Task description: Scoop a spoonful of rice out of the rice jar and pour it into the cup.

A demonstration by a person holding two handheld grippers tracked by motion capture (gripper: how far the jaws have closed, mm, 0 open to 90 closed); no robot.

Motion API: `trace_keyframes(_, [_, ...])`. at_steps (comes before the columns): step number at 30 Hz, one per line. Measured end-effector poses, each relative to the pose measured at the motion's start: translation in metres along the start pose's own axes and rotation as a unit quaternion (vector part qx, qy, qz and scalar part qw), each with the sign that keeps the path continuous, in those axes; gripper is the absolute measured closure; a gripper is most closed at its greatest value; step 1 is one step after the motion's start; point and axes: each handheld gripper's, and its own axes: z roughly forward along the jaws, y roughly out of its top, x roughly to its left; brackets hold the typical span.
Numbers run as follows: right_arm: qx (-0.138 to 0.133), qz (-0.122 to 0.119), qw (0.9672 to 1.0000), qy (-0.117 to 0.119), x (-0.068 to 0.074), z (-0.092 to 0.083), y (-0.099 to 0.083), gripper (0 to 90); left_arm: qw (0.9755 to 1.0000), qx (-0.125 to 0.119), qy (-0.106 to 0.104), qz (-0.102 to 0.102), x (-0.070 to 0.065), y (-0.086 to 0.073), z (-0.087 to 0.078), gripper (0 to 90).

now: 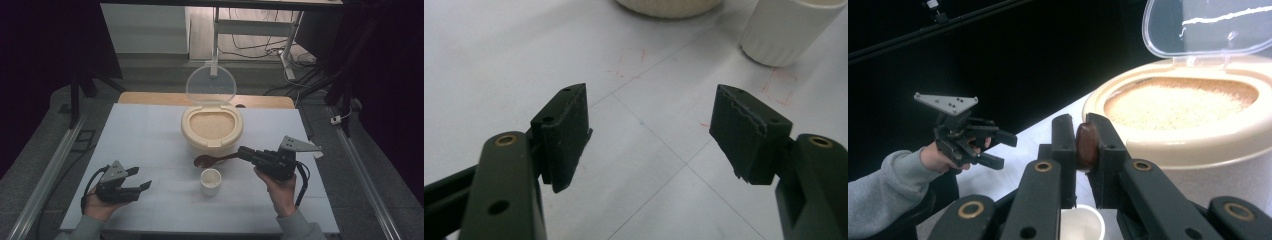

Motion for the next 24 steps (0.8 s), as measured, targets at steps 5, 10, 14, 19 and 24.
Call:
trace_keyframes(5, [-0.015,-0.001,0.9999,-0.007,0.001,-0.003,0.007,82.7,1.0,0.002,0.003,0.0,0.0,0.0,0.001,30.7])
trace_keyframes(10, [-0.029,0.003,0.9995,-0.014,-0.002,-0.003,0.015,82.7,1.0,0.006,0.001,0.003,0.0,-0.001,0.002,29.8])
trace_keyframes(14, [-0.042,0.008,0.999,-0.014,-0.007,-0.003,0.021,82.7,0.9999,0.011,0.001,0.001,0.0,-0.001,0.004,29.1])
trace_keyframes(19, [-0.06,0.011,0.9979,-0.024,-0.014,-0.008,0.028,82.7,0.9998,0.018,0.0,0.0,0.001,-0.002,0.006,28.2])
trace_keyframes(24, [-0.068,0.012,0.997,-0.034,-0.021,-0.013,0.033,82.7,0.9998,0.02,0.001,-0.003,0.0,-0.002,0.005,27.0])
